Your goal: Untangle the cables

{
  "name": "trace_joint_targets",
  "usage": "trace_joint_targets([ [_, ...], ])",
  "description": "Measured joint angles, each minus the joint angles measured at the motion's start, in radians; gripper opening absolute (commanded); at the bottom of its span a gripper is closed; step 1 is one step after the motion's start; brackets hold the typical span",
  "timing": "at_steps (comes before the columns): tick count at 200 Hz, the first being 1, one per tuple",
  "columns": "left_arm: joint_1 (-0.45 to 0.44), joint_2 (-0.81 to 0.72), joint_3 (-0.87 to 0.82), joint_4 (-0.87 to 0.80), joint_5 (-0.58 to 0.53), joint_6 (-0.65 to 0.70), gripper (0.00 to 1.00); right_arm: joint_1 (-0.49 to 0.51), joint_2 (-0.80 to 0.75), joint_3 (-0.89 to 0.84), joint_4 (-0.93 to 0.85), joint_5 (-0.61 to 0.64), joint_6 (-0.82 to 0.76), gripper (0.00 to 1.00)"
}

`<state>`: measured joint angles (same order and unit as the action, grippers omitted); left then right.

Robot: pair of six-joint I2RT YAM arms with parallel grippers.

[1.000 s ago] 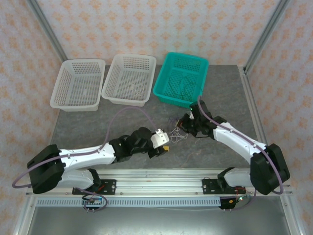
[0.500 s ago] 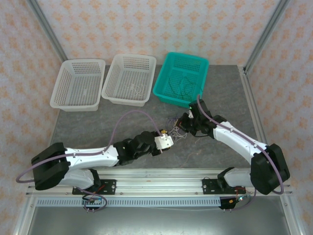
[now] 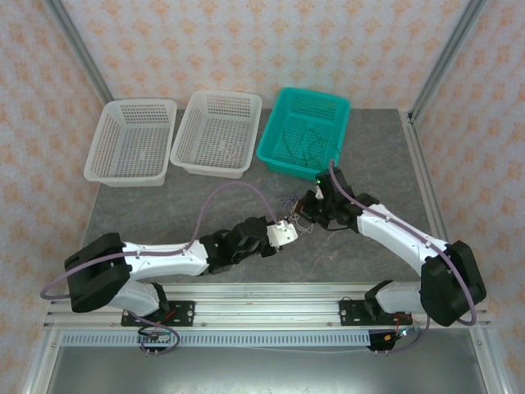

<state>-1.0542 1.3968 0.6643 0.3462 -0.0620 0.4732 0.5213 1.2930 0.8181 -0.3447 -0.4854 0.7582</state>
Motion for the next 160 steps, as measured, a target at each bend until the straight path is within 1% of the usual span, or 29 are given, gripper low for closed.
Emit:
trace_joint_targets([
  [10,0.0,0.0,0.001,0.0,-0.003,-0.003,0.0,0.0,0.0,0.0,-0.005,0.013,0.001,0.05],
  [31,0.0,0.0,0.001,0.0,-0.012,-0.008,0.0,0.003,0.0,0.0,-0.036,0.068,0.013,0.09],
  [49,0.001,-0.013,0.0,-0.008,-0.023,-0.036,0.0,0.003,-0.004,0.0,-0.071,0.145,0.026,0.09],
  [64,0.012,-0.056,-0.005,-0.022,-0.021,-0.083,0.0,-0.025,-0.008,-0.004,-0.097,0.217,0.043,0.09],
  [78,0.045,-0.12,-0.021,-0.024,-0.014,-0.143,0.0,-0.072,-0.011,-0.027,-0.101,0.27,0.065,0.11],
  [99,0.123,-0.227,-0.06,-0.029,0.005,-0.242,0.0,-0.145,-0.012,-0.094,-0.104,0.318,0.102,0.14],
  [126,0.197,-0.32,-0.111,-0.06,0.01,-0.34,0.0,-0.19,-0.012,-0.174,-0.106,0.368,0.128,0.19],
  [140,0.219,-0.34,-0.125,-0.076,0.014,-0.376,0.0,-0.198,-0.012,-0.197,-0.103,0.365,0.129,0.23],
  [160,0.221,-0.343,-0.129,-0.093,0.031,-0.417,0.0,-0.198,-0.012,-0.201,-0.082,0.33,0.116,0.36],
])
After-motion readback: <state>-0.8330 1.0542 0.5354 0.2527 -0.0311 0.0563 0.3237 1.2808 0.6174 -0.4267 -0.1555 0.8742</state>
